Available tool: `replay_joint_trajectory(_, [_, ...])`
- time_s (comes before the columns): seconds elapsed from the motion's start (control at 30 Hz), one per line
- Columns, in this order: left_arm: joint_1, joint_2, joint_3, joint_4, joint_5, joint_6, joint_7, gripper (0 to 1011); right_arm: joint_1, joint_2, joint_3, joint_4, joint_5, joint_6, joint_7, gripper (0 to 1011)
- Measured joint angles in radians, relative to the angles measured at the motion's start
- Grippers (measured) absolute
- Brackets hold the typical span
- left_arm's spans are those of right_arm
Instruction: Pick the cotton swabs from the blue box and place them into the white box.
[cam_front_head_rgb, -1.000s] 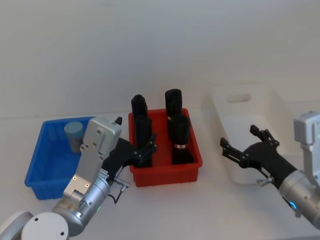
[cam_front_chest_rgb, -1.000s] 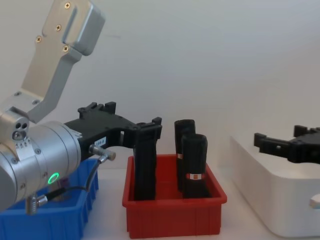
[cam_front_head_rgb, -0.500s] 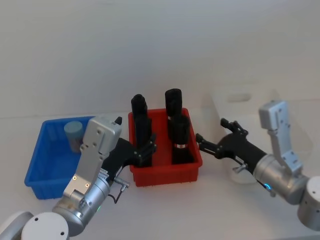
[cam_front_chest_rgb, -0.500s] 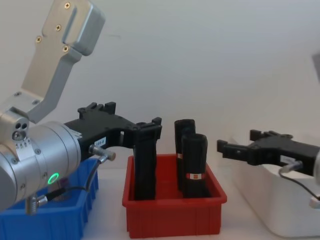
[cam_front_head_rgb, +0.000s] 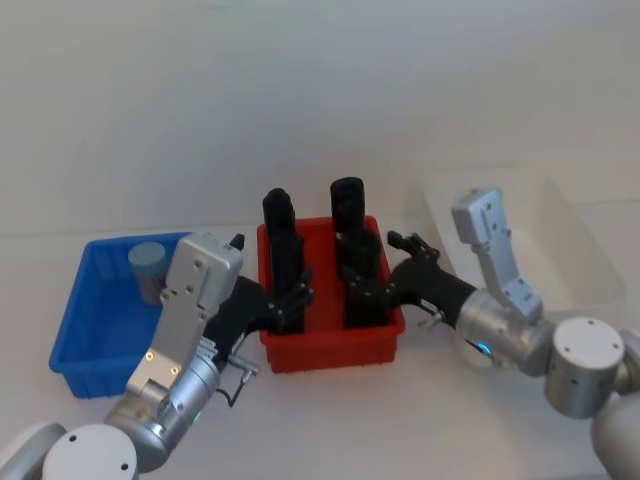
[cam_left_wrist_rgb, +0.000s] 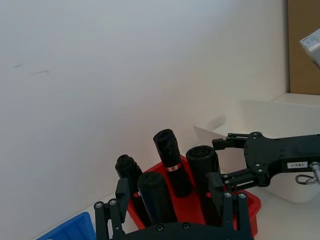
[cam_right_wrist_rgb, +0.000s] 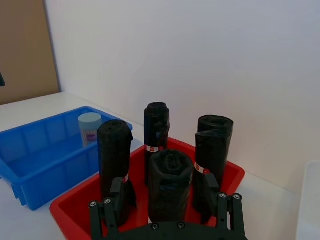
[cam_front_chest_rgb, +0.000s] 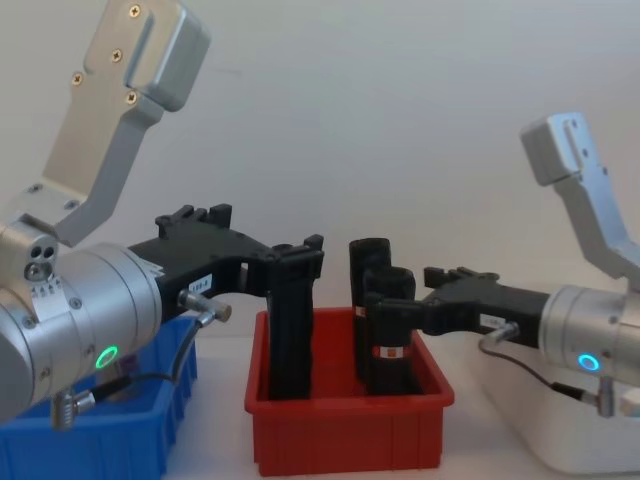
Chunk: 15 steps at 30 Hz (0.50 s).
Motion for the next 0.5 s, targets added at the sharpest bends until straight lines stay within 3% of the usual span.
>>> replay_joint_trajectory(0.3, [0.0,0.0,0.0,0.0,0.0,0.0,0.0,1004,0.104,-0.049,-0.024,0.183,-0.029,-0.06,0.021,1002])
replay_joint_trajectory(0.5, [0.0,0.0,0.0,0.0,0.0,0.0,0.0,1004,0.16,-0.075,-0.035,0.288,-0.041,-0.091,0.022,882])
